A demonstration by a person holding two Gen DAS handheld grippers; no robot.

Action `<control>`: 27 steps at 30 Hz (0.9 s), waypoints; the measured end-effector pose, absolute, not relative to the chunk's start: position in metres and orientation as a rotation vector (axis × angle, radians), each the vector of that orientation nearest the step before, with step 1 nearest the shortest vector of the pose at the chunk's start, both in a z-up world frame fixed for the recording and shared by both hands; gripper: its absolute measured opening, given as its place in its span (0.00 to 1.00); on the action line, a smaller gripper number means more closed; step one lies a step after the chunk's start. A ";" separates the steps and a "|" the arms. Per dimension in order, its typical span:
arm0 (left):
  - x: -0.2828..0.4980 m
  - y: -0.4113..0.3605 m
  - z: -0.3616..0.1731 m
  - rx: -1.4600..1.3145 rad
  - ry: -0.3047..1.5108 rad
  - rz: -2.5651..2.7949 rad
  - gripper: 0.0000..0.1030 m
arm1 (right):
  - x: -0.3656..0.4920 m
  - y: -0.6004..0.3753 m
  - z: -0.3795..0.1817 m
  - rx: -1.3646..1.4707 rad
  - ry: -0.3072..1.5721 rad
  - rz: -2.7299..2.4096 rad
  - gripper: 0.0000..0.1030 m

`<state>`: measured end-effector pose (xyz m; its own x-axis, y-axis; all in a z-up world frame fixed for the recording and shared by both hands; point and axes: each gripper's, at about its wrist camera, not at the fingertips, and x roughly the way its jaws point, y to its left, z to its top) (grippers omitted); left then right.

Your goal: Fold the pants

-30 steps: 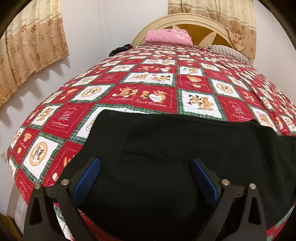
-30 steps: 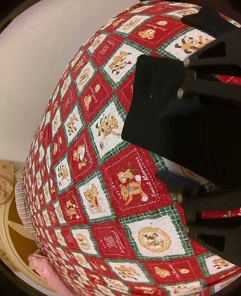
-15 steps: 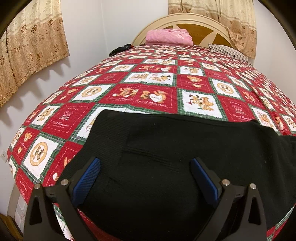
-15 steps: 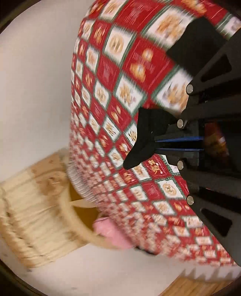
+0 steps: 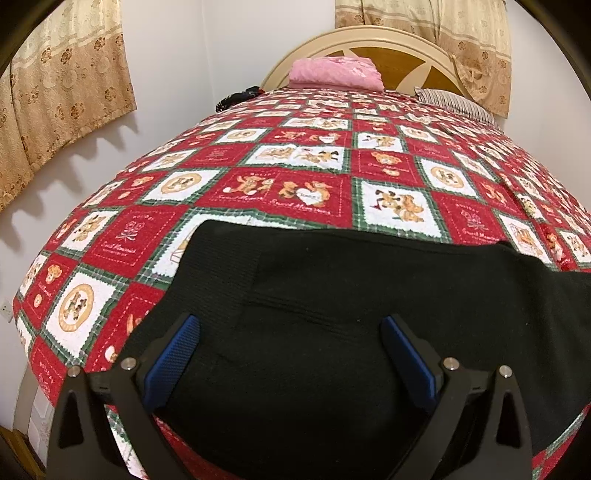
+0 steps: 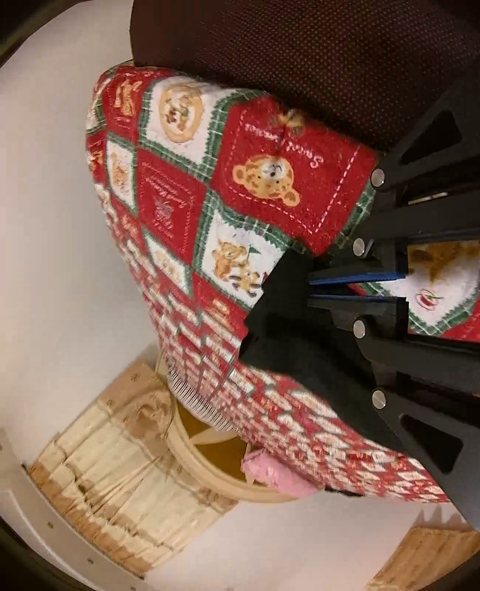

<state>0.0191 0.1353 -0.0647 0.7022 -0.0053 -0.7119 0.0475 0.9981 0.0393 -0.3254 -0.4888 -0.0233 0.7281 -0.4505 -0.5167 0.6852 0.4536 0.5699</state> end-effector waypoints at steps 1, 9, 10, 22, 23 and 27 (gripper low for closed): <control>0.018 0.135 -0.061 0.039 0.797 -0.040 0.98 | -0.322 -0.486 -0.018 0.828 0.307 -0.695 0.06; -0.018 0.081 -0.011 -0.002 0.707 -0.295 0.98 | -0.285 -0.485 -0.011 0.799 0.332 -0.646 0.66; -0.025 0.067 -0.007 0.047 0.687 -0.334 0.98 | -0.284 -0.486 -0.013 0.811 0.332 -0.633 0.66; -0.101 -0.106 0.000 0.491 0.530 -0.827 0.98 | -0.258 -0.508 -0.033 0.830 0.410 -0.682 0.13; -0.103 -0.118 -0.002 0.502 0.539 -0.861 0.98 | -0.260 -0.507 -0.033 0.825 0.404 -0.681 0.11; -0.113 -0.141 -0.002 0.508 0.544 -0.957 0.98 | -0.267 -0.504 -0.027 0.793 0.387 -0.676 0.09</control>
